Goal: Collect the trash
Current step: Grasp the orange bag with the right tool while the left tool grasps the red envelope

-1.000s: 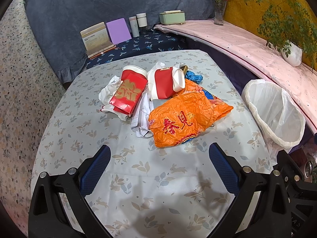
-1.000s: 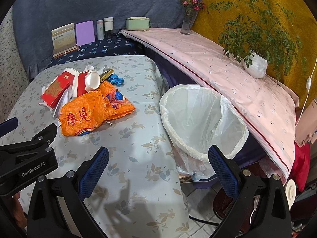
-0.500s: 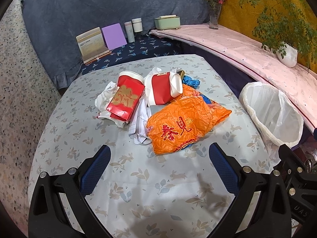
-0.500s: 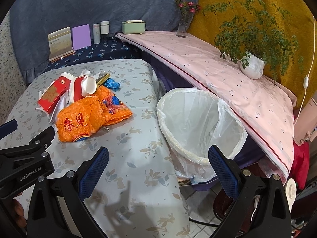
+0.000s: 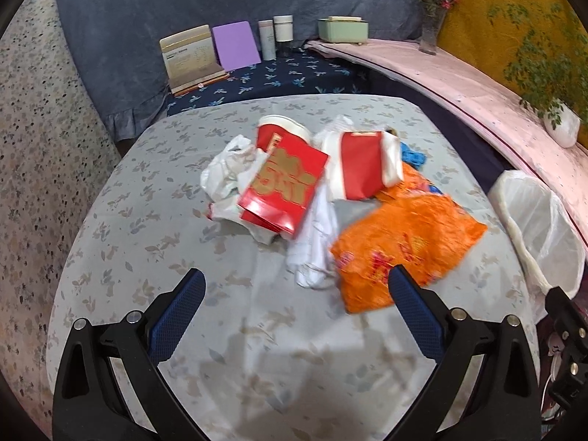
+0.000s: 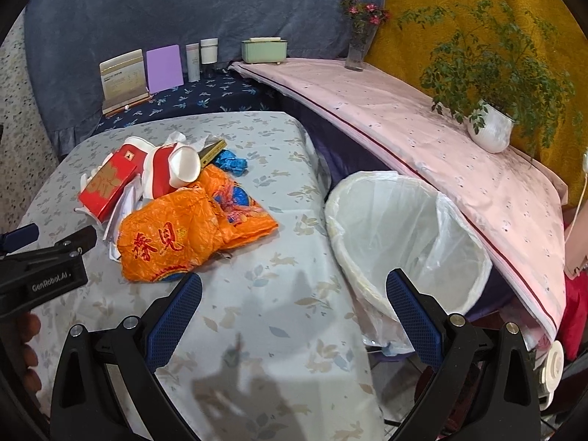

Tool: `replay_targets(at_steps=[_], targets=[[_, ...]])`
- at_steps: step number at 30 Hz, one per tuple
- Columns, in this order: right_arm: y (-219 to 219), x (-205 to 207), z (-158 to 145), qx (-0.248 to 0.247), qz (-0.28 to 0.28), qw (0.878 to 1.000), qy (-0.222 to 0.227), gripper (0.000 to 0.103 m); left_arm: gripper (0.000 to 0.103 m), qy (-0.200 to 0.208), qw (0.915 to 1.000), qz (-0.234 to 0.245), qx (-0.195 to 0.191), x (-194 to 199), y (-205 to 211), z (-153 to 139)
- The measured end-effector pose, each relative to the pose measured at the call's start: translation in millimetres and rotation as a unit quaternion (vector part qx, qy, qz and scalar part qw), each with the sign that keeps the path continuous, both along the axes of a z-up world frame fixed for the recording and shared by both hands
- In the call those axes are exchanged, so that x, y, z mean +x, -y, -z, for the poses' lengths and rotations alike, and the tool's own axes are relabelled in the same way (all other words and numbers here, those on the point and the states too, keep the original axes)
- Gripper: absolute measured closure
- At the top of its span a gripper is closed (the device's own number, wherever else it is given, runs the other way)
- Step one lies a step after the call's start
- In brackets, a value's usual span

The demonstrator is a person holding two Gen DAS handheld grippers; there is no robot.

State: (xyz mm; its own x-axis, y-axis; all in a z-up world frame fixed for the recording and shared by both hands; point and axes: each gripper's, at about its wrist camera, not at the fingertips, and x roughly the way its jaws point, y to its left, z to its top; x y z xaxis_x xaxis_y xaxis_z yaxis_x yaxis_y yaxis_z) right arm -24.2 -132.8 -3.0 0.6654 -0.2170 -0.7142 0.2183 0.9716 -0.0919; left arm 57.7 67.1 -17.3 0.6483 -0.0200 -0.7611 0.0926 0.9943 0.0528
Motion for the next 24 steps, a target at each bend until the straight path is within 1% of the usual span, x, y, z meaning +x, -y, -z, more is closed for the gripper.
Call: replay_targets(at_steps=[4, 8, 12, 17, 20, 22, 23, 24], targets=[[-13.8, 17.8, 2.7, -0.006, -0.015, 1.000, 0.000, 0.007, 0.008, 0.000, 0.9999, -0.010, -0.013, 21.5, -19.5, 1.6], [-25.2, 39.4, 6.8, 0.001, -0.032, 0.999, -0.004, 0.007, 0.008, -0.001, 0.9997, -0.003, -0.022, 44.1, -30.0, 4.3], [-37.2, 60.5, 10.0, -0.005, -0.047, 0.999, -0.004, 0.008, 0.008, -0.013, 0.9996, 0.007, -0.024, 65.8, -33.6, 11.4], [-46.6, 85.3, 16.5, -0.003, -0.061, 0.998, -0.007, 0.008, 0.009, -0.022, 0.9990, 0.020, -0.033, 80.1, -33.3, 17.7], [-48.6, 98.8, 24.0, 0.004, -0.069, 0.997, -0.017, 0.012, 0.017, -0.026, 0.9983, 0.034, -0.040, 84.9, -30.4, 19.7], [-49.4, 106.4, 29.0, 0.007, -0.074, 0.997, -0.021, 0.014, 0.021, -0.028, 0.9979, 0.041, -0.041, 87.8, -28.9, 21.4], [-50.1, 109.7, 31.4, 0.009, -0.077, 0.997, -0.023, 0.015, 0.026, -0.030, 0.9976, 0.045, -0.043, 88.9, -28.3, 22.4], [-50.6, 113.1, 33.9, 0.010, -0.079, 0.997, -0.025, 0.017, 0.033, -0.032, 0.9972, 0.050, -0.045, 90.2, -27.2, 23.3]])
